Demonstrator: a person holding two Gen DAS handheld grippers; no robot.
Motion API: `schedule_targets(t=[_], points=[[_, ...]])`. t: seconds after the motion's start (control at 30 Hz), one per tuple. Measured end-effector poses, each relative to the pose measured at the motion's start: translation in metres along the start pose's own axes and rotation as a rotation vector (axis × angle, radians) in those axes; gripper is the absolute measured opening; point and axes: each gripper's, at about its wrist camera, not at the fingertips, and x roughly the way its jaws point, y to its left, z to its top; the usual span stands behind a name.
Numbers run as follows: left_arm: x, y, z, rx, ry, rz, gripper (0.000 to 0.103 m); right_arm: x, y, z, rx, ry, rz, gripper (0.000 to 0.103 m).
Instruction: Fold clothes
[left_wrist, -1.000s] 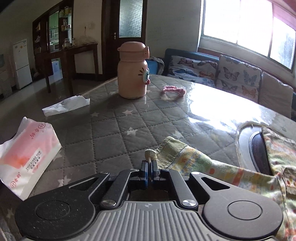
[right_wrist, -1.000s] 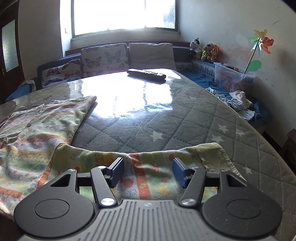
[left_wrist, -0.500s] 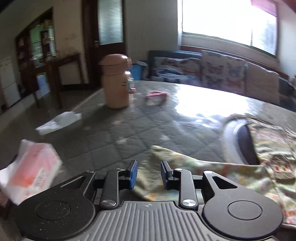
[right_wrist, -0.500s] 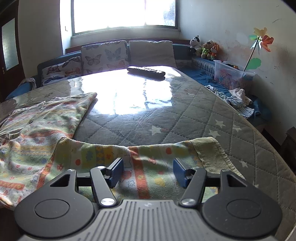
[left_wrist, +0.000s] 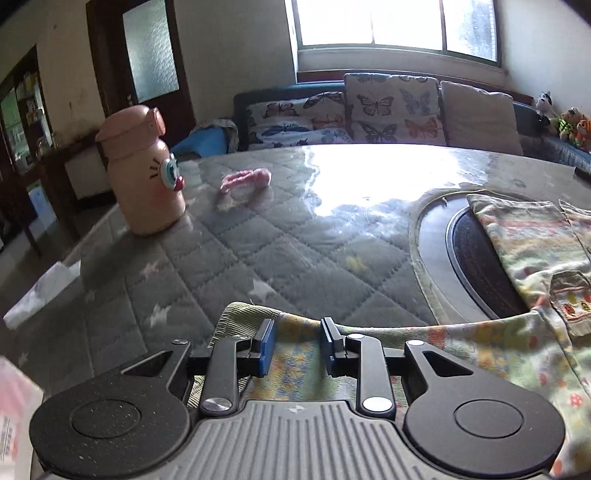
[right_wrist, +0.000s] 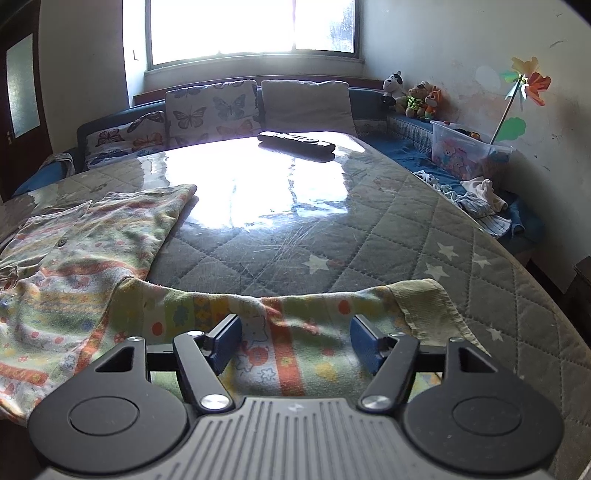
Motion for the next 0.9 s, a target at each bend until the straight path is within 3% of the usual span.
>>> schedule_targets(t=[0.27, 0.33, 0.53, 0.67, 0.9], points=[[0.007, 0.002, -0.002, 0.056, -0.06, 0.034, 0.032, 0.016, -0.002, 0.011, -0.018, -0.013, 0.021, 0.073], [0.008, 0.002, -0.004, 0.071, -0.076, 0.047, 0.036, 0.015, -0.001, 0.011, -0.028, -0.019, 0.029, 0.073], [-0.001, 0.003, 0.0, 0.05, -0.04, 0.072, 0.034, -0.004, 0.013, 0.011, -0.075, -0.039, 0.054, 0.073], [-0.027, -0.02, -0.001, 0.094, -0.074, 0.016, 0.035, -0.018, 0.025, 0.012, -0.112, -0.055, 0.084, 0.073], [-0.063, -0.086, -0.004, 0.222, -0.136, -0.183, 0.036, -0.04, 0.076, 0.018, -0.232, -0.069, 0.273, 0.071]])
